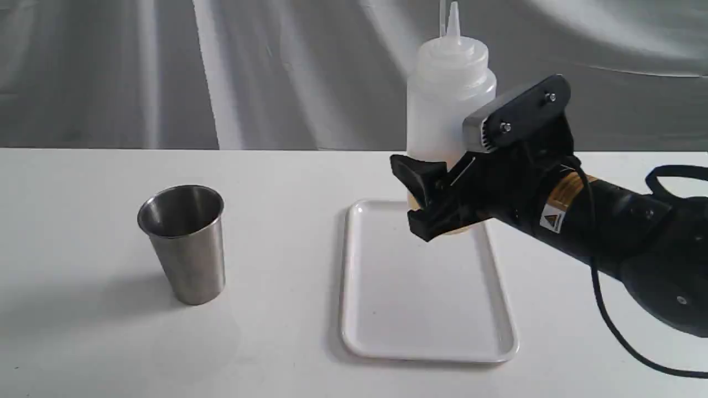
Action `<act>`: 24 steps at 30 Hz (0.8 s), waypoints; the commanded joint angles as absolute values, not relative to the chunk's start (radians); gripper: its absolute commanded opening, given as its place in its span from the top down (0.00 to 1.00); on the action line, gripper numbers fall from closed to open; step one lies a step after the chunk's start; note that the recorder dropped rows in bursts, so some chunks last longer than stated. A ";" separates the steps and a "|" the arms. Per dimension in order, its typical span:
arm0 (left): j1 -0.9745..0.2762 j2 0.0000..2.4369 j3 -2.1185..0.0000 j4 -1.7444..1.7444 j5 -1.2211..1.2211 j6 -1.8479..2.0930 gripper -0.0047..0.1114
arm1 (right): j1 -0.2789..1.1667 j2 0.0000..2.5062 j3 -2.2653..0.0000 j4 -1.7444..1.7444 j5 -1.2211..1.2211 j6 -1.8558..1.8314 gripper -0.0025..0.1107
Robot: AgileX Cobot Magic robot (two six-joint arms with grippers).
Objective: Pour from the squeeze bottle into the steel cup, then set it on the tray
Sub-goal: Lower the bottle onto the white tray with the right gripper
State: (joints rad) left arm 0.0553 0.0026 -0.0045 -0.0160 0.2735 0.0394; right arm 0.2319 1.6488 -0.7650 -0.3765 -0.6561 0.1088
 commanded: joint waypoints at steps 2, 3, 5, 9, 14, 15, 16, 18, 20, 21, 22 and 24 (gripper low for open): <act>0.047 0.000 0.000 -0.017 0.266 0.037 0.96 | 0.220 1.633 -0.741 -0.419 -0.784 0.135 0.98; 0.047 0.000 0.000 -0.017 0.266 0.037 0.96 | 0.220 1.633 -0.737 -0.419 -0.786 0.135 0.98; 0.047 0.000 0.000 -0.017 0.266 0.037 0.96 | 0.220 1.637 -0.730 -0.415 -0.795 0.135 0.98; 0.047 0.000 0.000 -0.017 0.266 0.037 0.96 | 0.220 1.676 -0.722 -0.408 -0.870 0.135 0.98; 0.047 0.000 0.000 -0.017 0.266 0.034 0.96 | 0.220 1.749 -0.722 -0.408 -0.939 0.125 0.98; 0.047 0.000 0.000 -0.017 0.266 0.034 0.96 | 0.220 1.757 -0.722 -0.408 -0.947 0.122 0.98; 0.047 0.000 0.000 -0.017 0.266 0.034 0.96 | 0.220 1.774 -0.722 -0.400 -0.960 0.120 0.98; 0.047 0.000 0.000 -0.017 0.266 0.034 0.96 | 0.220 1.802 -0.724 -0.384 -0.981 0.117 0.98; 0.047 0.000 0.000 -0.017 0.266 0.034 0.96 | 0.220 1.838 -0.724 -0.345 -1.035 0.102 0.98; 0.047 0.000 0.000 -0.017 0.266 0.034 0.96 | 0.220 1.855 -0.724 -0.329 -1.059 0.100 0.98; 0.047 0.000 0.000 -0.017 0.266 0.037 0.96 | 0.220 1.875 -0.724 -0.305 -1.087 0.094 0.98; 0.047 0.000 0.000 -0.017 0.266 0.037 0.96 | 0.220 1.908 -0.724 -0.259 -1.122 0.078 0.98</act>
